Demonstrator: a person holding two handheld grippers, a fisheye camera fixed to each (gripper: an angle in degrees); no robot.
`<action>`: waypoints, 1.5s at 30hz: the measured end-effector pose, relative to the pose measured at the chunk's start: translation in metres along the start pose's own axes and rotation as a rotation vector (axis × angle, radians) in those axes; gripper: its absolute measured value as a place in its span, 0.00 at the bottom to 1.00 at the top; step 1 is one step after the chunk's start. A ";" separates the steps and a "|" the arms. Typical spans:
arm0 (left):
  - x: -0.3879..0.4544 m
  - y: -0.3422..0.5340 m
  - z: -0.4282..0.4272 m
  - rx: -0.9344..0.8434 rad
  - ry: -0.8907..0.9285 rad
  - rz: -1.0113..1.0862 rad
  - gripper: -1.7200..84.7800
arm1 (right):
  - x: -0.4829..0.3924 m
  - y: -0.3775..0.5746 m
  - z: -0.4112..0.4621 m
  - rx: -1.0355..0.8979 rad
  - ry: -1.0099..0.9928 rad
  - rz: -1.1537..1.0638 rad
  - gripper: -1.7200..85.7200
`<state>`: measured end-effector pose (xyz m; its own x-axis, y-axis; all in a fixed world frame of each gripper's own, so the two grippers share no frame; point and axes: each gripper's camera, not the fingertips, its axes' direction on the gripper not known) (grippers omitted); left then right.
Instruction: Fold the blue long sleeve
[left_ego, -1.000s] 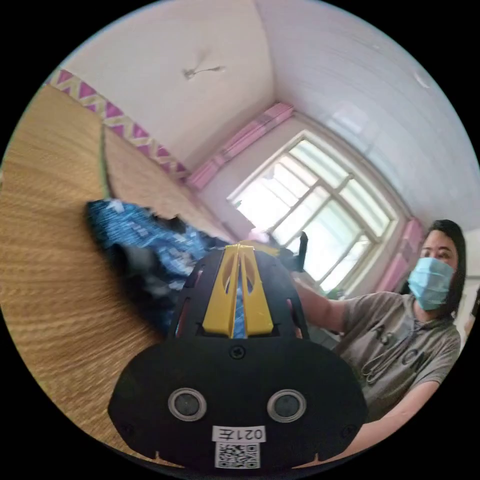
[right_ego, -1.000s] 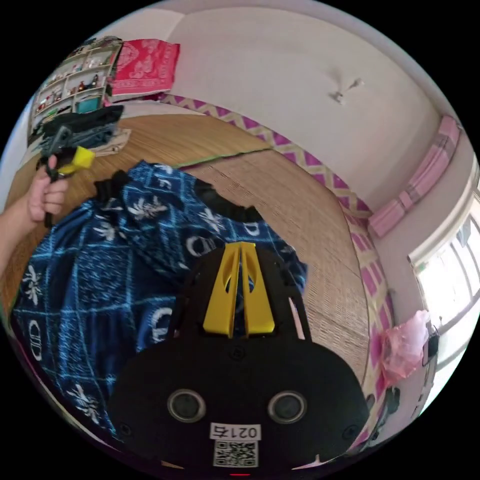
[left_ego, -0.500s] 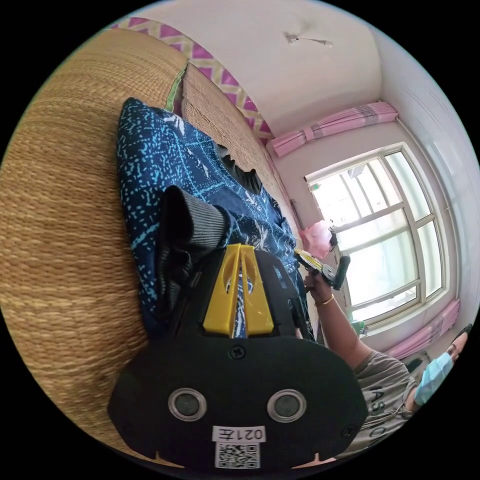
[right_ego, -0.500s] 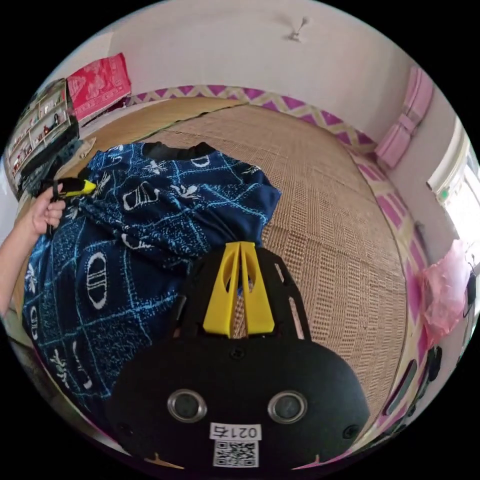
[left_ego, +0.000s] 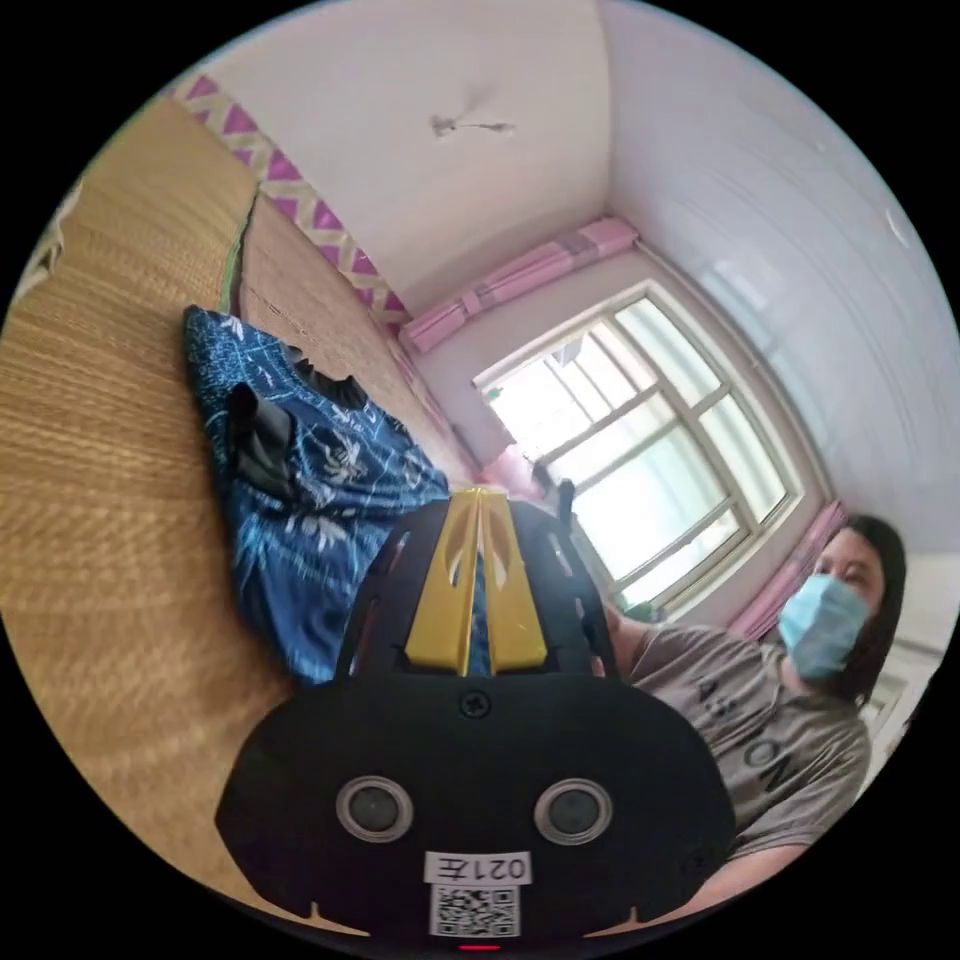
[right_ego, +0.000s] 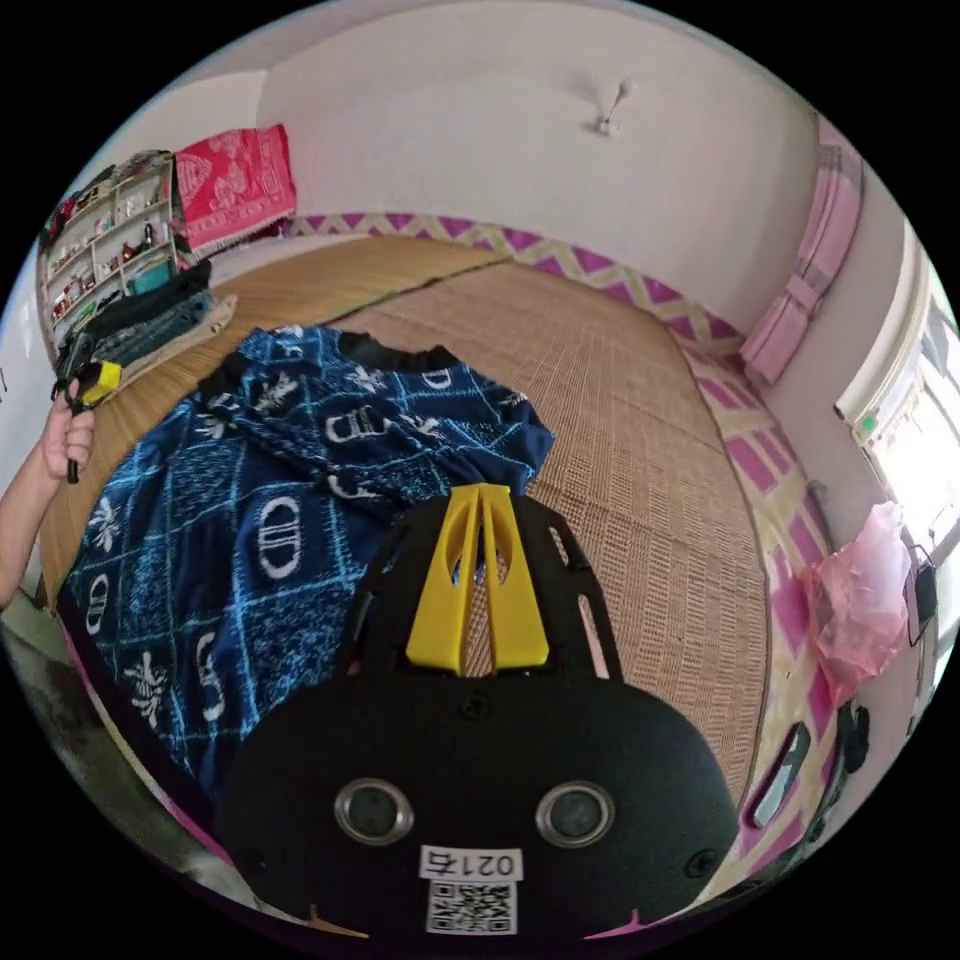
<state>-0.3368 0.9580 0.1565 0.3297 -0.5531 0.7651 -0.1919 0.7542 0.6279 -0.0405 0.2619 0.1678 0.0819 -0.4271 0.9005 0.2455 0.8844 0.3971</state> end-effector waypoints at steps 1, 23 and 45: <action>0.025 0.020 -0.019 -0.029 -0.064 0.049 0.01 | -0.001 0.025 -0.024 0.045 -0.016 -0.013 0.02; 0.215 0.203 -0.108 -0.145 -0.323 -0.158 0.15 | 0.073 0.363 -0.049 -0.141 -0.801 0.592 0.14; 0.331 0.145 -0.103 -0.309 -0.603 -0.154 0.13 | 0.103 0.416 -0.027 -0.104 -0.751 0.707 0.02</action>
<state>-0.1602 0.9209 0.4867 -0.2565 -0.6947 0.6720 0.1171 0.6678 0.7351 0.0958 0.5811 0.4206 -0.3750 0.4428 0.8144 0.4611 0.8513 -0.2504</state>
